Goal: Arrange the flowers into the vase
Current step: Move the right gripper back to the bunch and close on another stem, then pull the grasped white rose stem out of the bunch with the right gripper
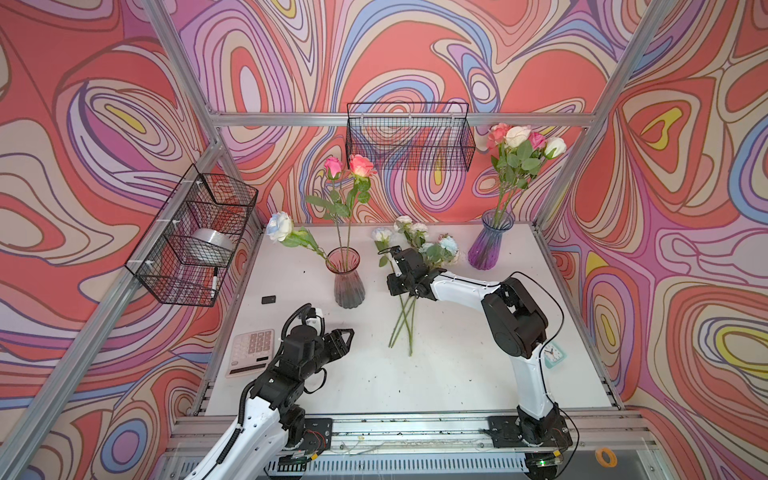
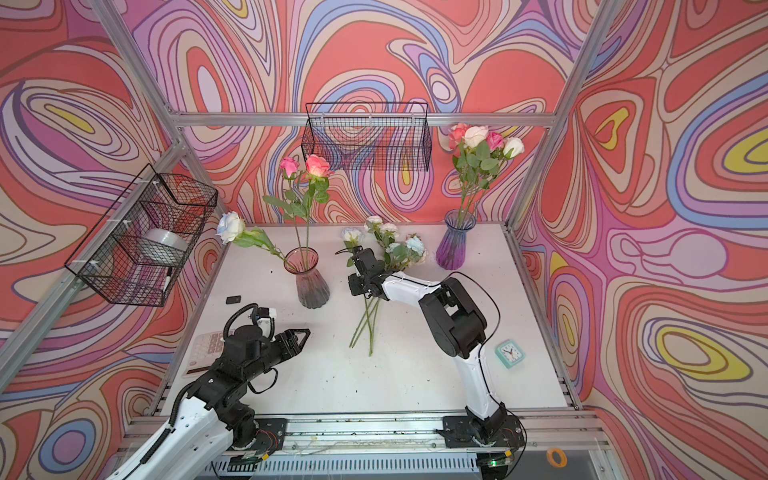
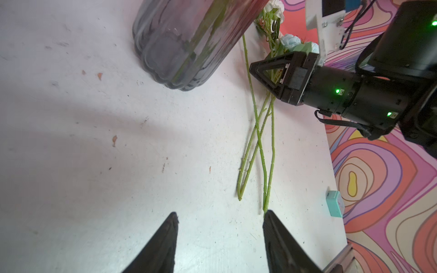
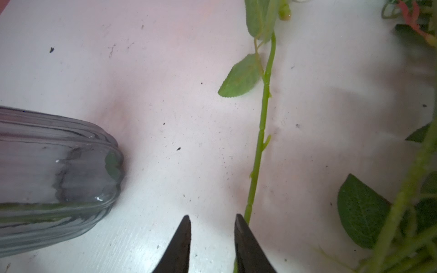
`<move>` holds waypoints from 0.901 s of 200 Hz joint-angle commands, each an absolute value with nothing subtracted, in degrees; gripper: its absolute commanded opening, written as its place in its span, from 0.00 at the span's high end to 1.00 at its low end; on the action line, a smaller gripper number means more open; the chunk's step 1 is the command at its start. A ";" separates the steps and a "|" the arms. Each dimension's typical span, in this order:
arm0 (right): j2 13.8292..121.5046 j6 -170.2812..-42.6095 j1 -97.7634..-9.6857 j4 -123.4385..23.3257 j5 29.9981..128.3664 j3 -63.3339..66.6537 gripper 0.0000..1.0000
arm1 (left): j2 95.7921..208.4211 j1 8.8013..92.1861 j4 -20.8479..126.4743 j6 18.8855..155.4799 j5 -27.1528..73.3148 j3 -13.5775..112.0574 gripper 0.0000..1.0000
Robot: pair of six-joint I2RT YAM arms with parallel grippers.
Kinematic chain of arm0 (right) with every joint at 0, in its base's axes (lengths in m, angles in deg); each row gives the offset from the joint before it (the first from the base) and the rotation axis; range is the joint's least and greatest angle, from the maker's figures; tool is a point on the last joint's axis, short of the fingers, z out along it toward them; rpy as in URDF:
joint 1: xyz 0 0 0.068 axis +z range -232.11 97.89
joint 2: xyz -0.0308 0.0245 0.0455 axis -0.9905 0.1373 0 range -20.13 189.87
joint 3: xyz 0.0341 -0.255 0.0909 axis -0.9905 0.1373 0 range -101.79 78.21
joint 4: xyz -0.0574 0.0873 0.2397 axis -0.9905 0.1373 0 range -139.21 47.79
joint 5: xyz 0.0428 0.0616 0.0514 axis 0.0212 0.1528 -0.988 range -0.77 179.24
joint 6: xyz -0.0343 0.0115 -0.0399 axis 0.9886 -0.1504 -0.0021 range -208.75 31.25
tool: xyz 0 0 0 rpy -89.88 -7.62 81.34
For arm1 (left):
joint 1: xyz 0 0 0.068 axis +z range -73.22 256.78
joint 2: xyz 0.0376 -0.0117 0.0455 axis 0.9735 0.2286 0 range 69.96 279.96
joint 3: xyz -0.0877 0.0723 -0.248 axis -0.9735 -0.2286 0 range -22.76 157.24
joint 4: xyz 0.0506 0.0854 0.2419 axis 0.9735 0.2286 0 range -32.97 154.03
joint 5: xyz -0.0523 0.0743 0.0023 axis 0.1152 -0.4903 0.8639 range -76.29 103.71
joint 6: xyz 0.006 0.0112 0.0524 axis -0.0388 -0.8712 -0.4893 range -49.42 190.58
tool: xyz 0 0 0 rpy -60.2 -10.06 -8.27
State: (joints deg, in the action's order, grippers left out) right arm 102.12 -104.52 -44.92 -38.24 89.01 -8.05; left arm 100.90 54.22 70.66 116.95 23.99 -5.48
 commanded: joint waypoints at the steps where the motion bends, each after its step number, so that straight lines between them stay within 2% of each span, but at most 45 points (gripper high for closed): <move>1: 103.72 -105.82 -45.38 -35.54 90.46 -9.85 0.68 | 99.67 53.92 79.55 113.31 19.32 -1.38 0.41; 88: 105.67 -106.83 -46.86 -34.97 90.43 -9.10 0.71 | 104.68 53.91 83.30 111.48 16.97 5.07 0.41; 180: 106.08 -109.36 -47.50 -38.28 85.58 -7.86 0.79 | 104.50 53.86 83.44 111.80 16.82 4.97 0.40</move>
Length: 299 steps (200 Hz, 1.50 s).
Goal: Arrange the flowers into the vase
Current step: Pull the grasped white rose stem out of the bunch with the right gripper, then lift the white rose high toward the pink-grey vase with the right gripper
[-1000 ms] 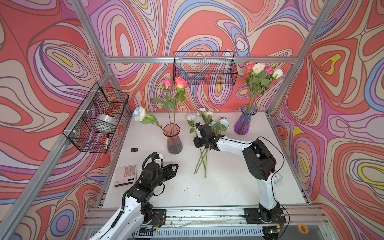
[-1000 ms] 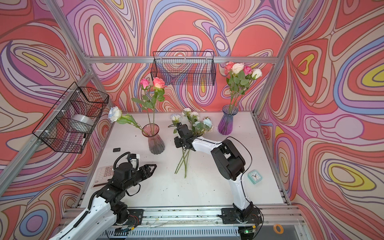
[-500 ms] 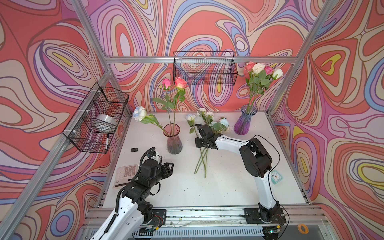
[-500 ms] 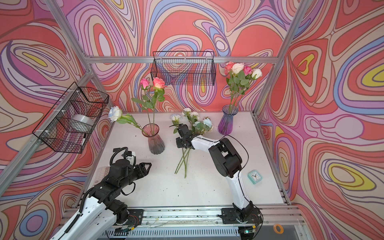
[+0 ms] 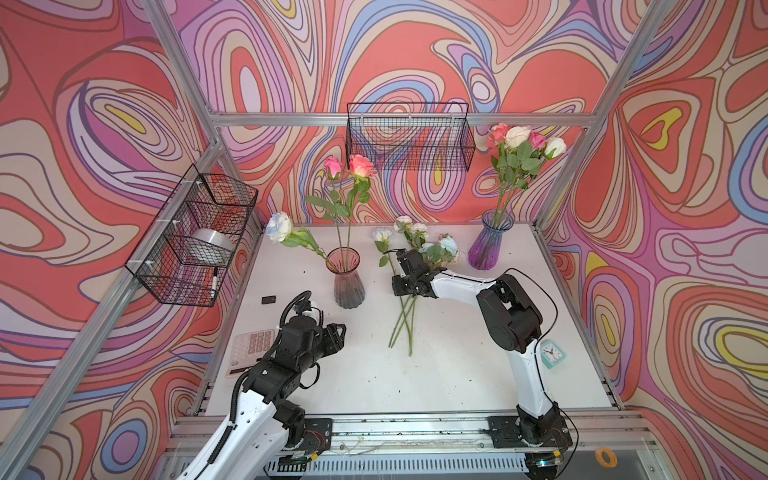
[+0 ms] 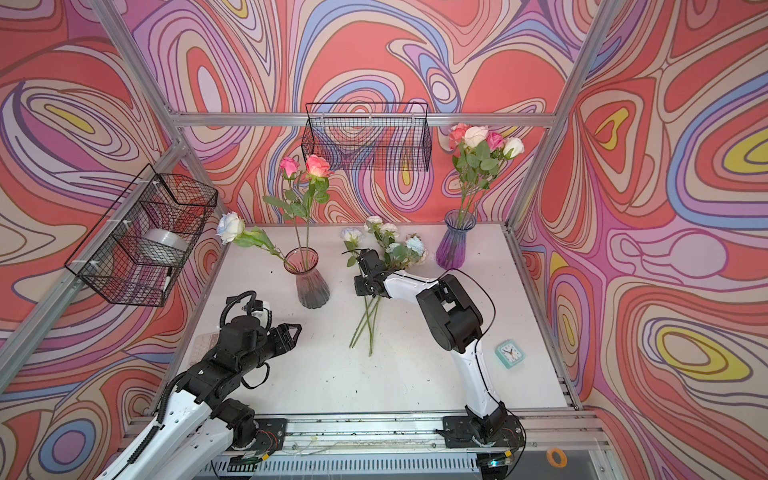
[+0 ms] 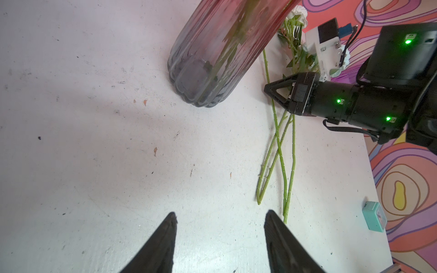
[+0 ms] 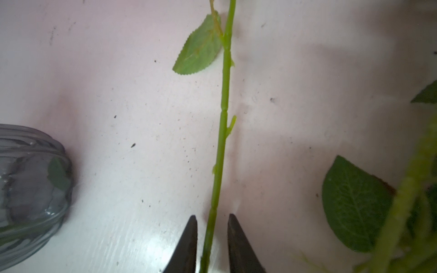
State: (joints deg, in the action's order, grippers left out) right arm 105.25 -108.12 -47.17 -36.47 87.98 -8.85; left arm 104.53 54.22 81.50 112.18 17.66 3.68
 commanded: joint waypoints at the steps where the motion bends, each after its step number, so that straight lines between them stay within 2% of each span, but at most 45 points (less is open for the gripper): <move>1: 106.08 -109.38 -47.49 -38.29 85.52 -7.84 0.79 | 104.55 53.90 83.42 111.80 16.80 4.99 0.40; 38: 106.60 -111.30 -47.76 -39.25 82.86 -8.07 0.86 | 104.18 53.93 83.82 111.80 16.79 5.12 0.40; 81: 105.75 -112.65 -47.82 -40.64 81.02 -7.74 1.00 | 103.20 53.93 84.42 111.71 16.47 5.14 0.40; 137: 102.82 -116.44 -47.82 -44.52 76.42 -7.38 1.00 | 103.29 53.89 84.15 111.80 16.41 5.06 0.40; 206: 94.75 -126.62 -48.21 -58.08 72.67 -0.04 1.00 | 102.71 53.91 84.88 111.80 16.27 6.11 0.39; 246: 87.20 -133.36 -48.65 -72.21 72.35 10.23 1.00 | 101.64 53.85 85.02 111.71 15.71 6.08 0.39; 299: 76.02 -136.73 -48.64 -91.89 76.56 25.18 1.00 | 98.82 53.88 83.97 112.49 14.07 6.13 0.39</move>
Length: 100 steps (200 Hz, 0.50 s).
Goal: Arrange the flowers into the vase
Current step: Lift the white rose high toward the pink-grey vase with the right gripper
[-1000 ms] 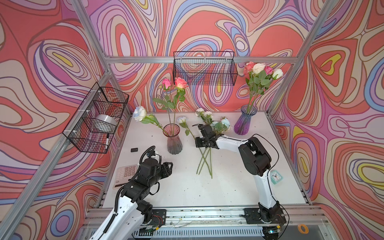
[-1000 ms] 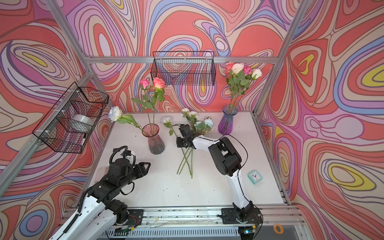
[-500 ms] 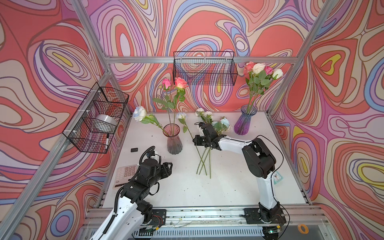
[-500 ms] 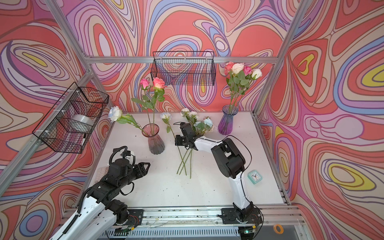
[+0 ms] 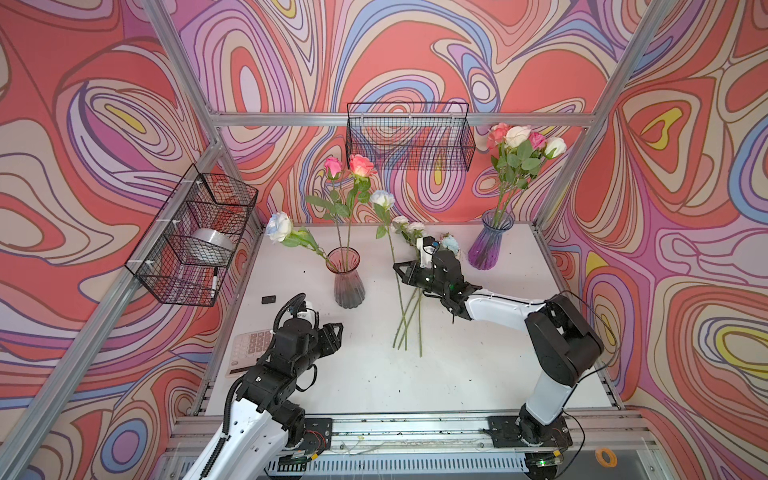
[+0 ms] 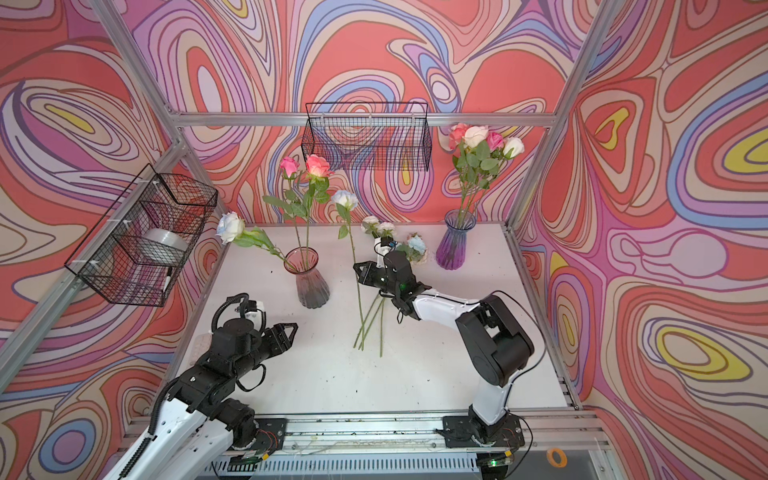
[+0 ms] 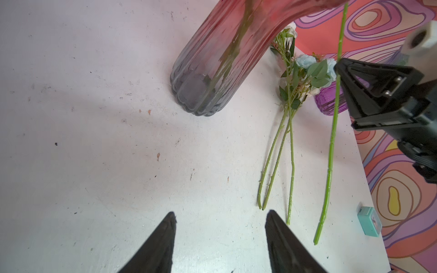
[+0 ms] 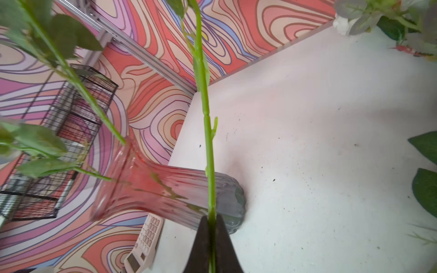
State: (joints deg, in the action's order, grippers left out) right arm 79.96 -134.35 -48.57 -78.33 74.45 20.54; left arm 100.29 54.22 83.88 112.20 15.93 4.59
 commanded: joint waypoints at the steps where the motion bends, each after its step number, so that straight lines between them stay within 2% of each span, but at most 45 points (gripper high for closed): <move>1: 75.89 -136.73 -48.67 -92.21 76.57 25.42 1.00 | 98.72 53.86 83.91 112.49 14.06 6.14 0.39; 55: 71.84 -130.24 -47.60 -113.02 75.26 33.56 1.00 | 92.04 53.91 80.20 115.43 10.56 3.65 0.38; 100: 69.07 -117.15 -44.46 -112.96 77.67 27.57 1.00 | 83.50 53.89 78.57 117.04 6.24 1.82 0.34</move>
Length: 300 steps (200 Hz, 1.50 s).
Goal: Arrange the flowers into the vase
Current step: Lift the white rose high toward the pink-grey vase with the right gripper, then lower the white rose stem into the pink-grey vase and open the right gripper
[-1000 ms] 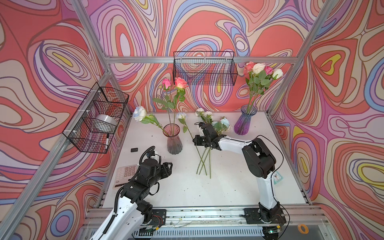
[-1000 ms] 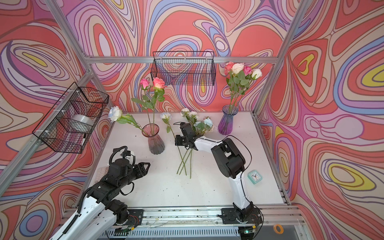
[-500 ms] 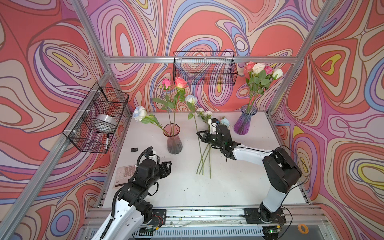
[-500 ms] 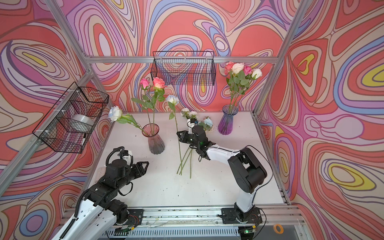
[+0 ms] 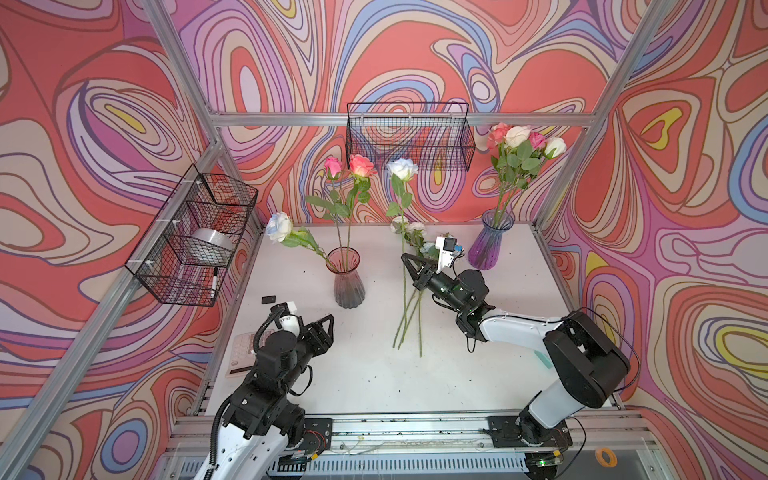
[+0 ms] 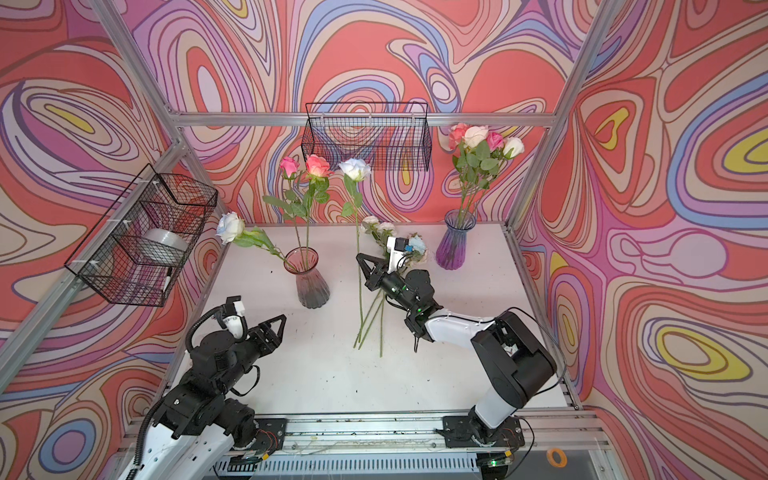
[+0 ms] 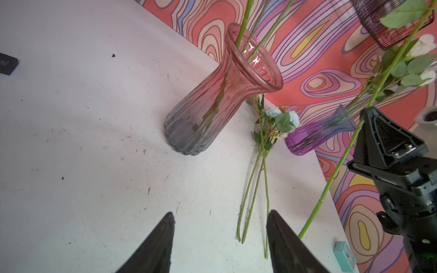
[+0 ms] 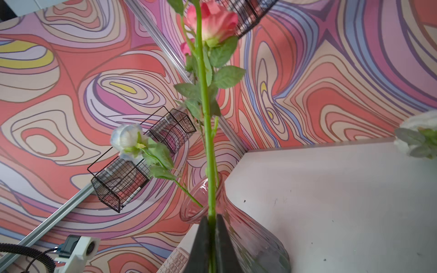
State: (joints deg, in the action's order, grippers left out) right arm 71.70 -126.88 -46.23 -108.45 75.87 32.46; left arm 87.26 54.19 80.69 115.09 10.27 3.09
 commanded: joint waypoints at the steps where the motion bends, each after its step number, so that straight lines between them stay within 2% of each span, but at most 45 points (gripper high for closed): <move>1: 69.07 -116.92 -44.39 -112.85 77.74 27.31 1.00 | 83.37 53.91 78.57 117.14 6.15 1.70 0.34; 56: 77.56 -113.18 -43.92 -113.49 78.75 10.47 1.00 | 81.66 53.88 79.62 118.56 1.37 2.67 0.32; 141: 90.53 -114.17 -42.83 -115.64 79.45 -8.88 1.00 | 84.03 53.91 79.26 117.25 3.09 5.36 0.31; 217: 97.56 -113.15 -42.21 -111.61 78.91 -18.58 1.00 | 85.26 53.86 75.61 117.97 5.82 3.84 0.31; 247: 100.11 -111.14 -41.85 -110.11 78.27 -18.34 1.00 | 86.40 53.92 74.75 122.35 7.78 3.47 0.30; 300: 100.92 -107.16 -40.64 -107.23 76.87 -15.97 1.00 | 82.90 53.92 66.01 131.80 11.88 -5.59 0.30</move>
State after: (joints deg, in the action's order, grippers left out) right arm 100.88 -109.76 -41.49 -108.30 78.32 -16.88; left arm 84.27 54.22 70.95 126.48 10.16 -2.95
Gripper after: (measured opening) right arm 0.049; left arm 0.703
